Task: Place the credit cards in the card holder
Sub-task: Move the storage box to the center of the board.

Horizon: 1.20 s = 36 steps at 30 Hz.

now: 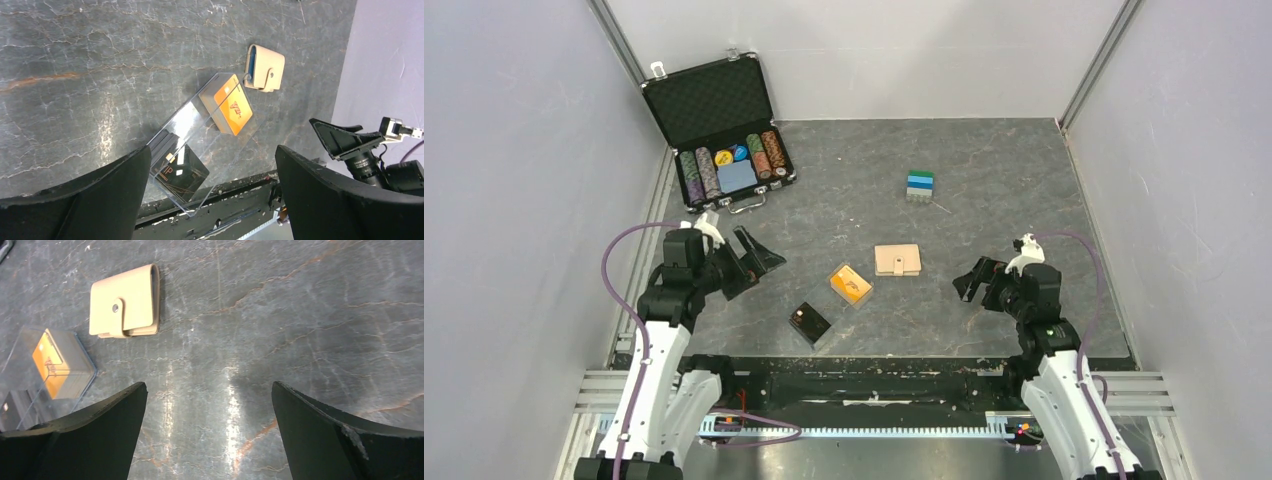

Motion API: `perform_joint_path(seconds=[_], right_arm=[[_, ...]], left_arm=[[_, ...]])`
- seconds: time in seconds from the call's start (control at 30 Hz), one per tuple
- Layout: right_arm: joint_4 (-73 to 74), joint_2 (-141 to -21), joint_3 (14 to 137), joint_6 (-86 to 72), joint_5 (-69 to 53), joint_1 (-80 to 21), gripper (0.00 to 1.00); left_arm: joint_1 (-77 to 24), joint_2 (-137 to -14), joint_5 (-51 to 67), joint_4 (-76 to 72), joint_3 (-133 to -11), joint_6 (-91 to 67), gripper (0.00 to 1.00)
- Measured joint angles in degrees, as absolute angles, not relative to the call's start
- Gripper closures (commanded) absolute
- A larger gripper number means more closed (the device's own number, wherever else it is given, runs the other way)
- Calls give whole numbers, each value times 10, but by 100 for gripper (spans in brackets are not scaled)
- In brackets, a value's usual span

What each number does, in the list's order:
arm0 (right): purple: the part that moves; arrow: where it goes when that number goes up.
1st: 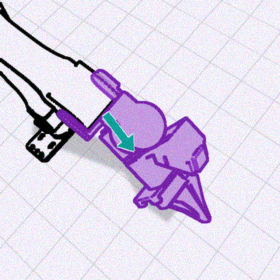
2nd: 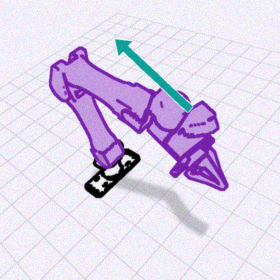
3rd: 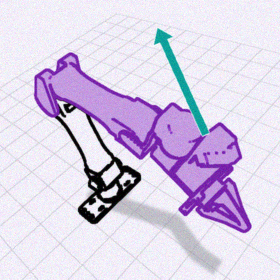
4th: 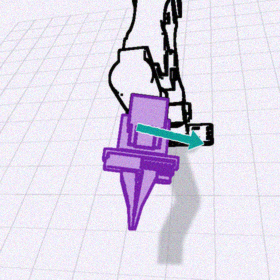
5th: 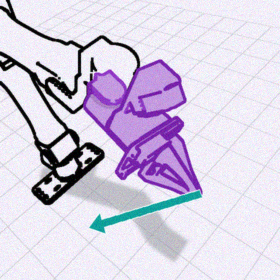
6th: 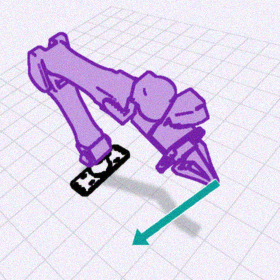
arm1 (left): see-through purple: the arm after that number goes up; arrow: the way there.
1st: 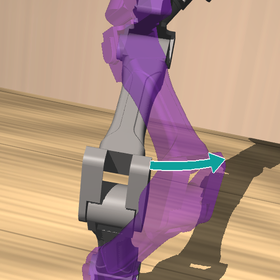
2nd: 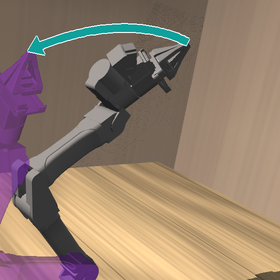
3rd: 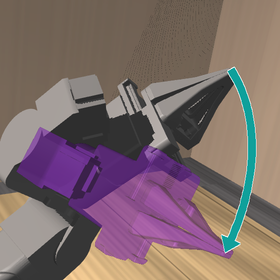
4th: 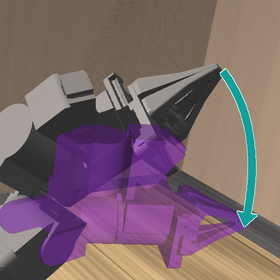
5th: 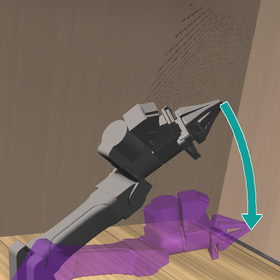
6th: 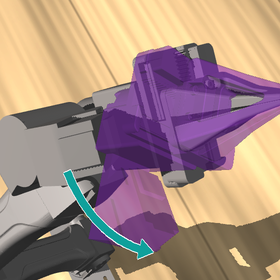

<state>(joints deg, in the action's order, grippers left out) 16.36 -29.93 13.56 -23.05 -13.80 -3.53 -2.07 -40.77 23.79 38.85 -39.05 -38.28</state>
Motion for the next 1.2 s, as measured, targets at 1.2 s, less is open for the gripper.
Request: perform_joint_path(seconds=[1.2], right_arm=[[-23,-532,129,-276,-186,-182,2]], left_arm=[[-403,-635,-28,462,-413,-501,4]])
